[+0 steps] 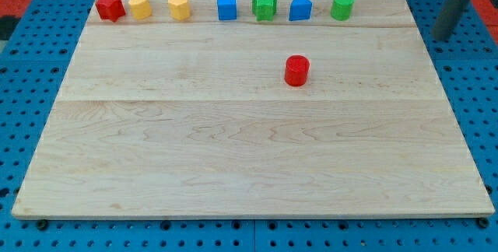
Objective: Keep the red circle at the bottom right of the green circle
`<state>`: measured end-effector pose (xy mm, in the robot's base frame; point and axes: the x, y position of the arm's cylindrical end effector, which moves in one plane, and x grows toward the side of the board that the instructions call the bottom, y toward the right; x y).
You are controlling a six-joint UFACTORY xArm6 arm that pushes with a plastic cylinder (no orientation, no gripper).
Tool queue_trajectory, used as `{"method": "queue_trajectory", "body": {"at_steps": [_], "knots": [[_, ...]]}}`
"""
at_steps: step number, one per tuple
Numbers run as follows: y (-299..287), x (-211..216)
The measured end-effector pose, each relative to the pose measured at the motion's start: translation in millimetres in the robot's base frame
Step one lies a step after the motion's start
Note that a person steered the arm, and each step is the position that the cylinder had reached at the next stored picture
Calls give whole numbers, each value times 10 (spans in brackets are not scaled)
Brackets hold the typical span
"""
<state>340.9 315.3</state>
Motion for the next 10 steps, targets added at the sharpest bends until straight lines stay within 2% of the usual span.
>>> {"method": "queue_trajectory", "body": {"at_steps": [1,2,3,4,5,6,8,9,10], "knots": [[-369,360],[-1258,589],[-1895,1060],[-2315,1200],[-2638,805],[-2635,670],[-2074,192],[-2046,-31],[-1939,-32]]}}
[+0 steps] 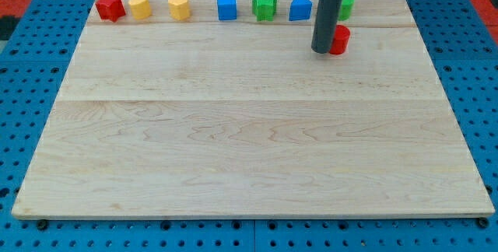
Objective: Keep the red circle at the bottom right of the green circle
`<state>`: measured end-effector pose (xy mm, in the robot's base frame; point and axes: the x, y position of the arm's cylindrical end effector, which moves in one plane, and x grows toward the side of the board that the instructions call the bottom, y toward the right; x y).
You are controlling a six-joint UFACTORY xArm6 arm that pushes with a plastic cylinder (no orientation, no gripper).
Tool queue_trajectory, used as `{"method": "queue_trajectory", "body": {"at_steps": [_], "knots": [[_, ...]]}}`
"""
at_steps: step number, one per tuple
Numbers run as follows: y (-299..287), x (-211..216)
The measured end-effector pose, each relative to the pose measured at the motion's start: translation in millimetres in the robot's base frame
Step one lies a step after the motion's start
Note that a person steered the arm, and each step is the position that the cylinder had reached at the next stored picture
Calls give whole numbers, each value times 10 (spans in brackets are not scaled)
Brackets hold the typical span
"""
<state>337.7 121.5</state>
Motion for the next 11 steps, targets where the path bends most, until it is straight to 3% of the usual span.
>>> {"method": "queue_trajectory", "body": {"at_steps": [3,5,8,9,11], "knots": [[212,-103],[-388,-173],[-211,-229],[167,-378],[166,-958]]}}
